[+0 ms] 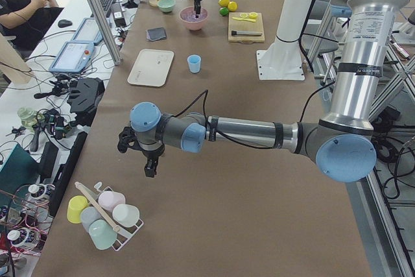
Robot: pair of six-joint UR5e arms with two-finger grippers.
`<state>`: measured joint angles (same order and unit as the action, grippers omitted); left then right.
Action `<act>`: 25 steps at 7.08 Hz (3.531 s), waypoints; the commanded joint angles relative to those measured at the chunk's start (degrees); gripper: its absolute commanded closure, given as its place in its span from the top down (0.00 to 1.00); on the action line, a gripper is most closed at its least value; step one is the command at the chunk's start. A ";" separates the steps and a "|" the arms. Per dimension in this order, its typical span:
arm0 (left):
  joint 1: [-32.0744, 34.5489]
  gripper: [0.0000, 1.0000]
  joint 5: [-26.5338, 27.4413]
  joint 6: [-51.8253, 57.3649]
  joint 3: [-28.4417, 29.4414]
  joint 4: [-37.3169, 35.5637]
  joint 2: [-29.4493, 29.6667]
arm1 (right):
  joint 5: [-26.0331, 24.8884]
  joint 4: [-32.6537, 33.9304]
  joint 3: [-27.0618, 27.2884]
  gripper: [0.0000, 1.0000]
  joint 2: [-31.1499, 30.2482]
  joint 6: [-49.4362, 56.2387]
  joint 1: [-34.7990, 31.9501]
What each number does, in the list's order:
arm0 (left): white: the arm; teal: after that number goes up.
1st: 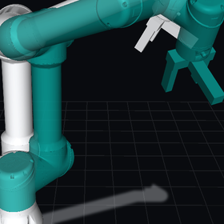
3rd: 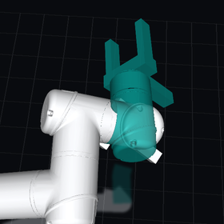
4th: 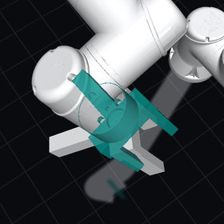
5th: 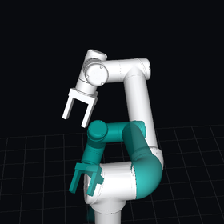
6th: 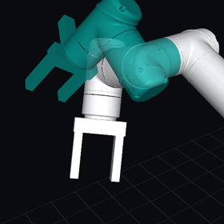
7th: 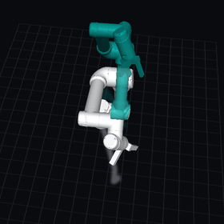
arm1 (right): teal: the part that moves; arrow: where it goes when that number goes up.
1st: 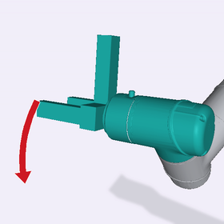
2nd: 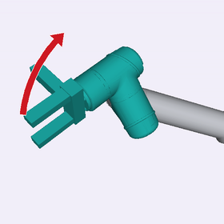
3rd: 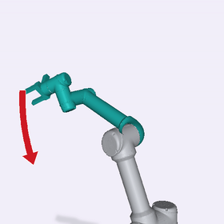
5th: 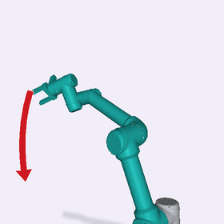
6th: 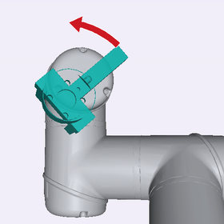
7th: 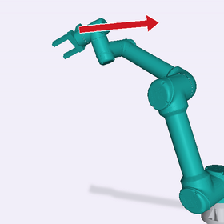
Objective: Put ice and cherries in cup
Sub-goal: 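Move the right gripper over the pink bowl and grasp an ice cube, then carry the ice cube with the right gripper over the light-blue cup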
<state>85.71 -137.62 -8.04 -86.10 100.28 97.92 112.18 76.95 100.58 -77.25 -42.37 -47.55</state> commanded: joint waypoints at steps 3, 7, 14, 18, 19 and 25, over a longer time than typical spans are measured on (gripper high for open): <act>0.07 0.98 -0.02 0.13 0.14 0.00 -0.45 | -2.14 0.57 -1.80 0.40 0.17 6.06 1.41; 0.15 0.98 -0.02 0.21 0.84 0.09 -0.63 | -1.44 4.86 -1.36 0.28 3.76 6.07 -0.17; 0.07 0.98 -0.02 0.21 1.19 0.09 -0.10 | 1.92 30.49 5.07 0.27 21.12 -2.65 -0.30; 0.15 0.98 -0.11 0.13 1.11 0.61 -0.01 | -5.98 30.64 -13.69 0.27 44.94 -27.37 12.98; 0.15 0.98 -0.11 0.13 1.19 0.61 -0.01 | -6.35 27.50 -17.14 0.27 47.52 -30.38 14.31; 0.15 0.98 -0.20 0.13 1.19 0.61 -0.19 | -8.55 21.05 -17.54 0.99 46.41 -31.99 16.08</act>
<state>85.87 -137.81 -7.91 -84.93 100.90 97.76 103.43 97.96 82.28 -30.33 -74.74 -31.42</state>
